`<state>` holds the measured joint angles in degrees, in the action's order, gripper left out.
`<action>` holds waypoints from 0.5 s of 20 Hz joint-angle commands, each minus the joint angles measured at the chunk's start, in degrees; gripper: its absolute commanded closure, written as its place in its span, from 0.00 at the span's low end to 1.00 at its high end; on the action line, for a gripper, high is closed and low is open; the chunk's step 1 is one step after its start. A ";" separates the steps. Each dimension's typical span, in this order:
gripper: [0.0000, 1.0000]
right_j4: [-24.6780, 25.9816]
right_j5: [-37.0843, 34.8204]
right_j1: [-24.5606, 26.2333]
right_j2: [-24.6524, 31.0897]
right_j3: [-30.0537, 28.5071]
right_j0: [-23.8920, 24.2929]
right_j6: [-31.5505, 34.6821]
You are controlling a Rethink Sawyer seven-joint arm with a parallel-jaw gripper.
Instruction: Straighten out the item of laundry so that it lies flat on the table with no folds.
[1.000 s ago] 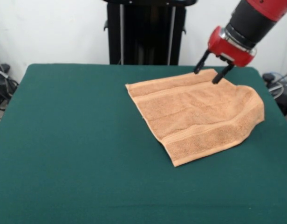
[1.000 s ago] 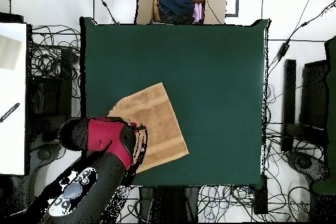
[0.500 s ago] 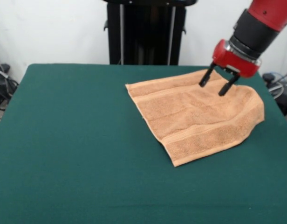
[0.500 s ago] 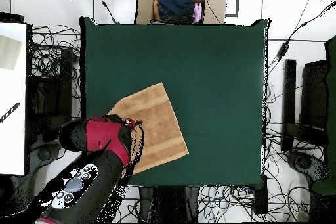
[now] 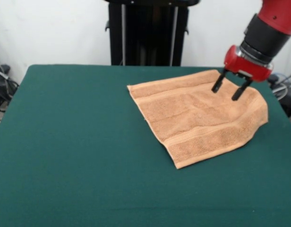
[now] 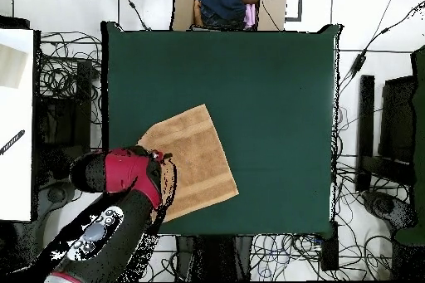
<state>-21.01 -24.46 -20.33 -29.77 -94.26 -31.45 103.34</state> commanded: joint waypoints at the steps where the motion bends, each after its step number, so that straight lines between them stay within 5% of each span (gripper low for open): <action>1: 0.00 -3.89 5.85 -0.61 11.13 -6.49 2.06 14.92; 10: 0.00 -3.87 12.20 -2.50 16.95 -10.45 6.18 13.28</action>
<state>-22.40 -18.05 -22.18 -23.40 -98.60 -28.35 103.34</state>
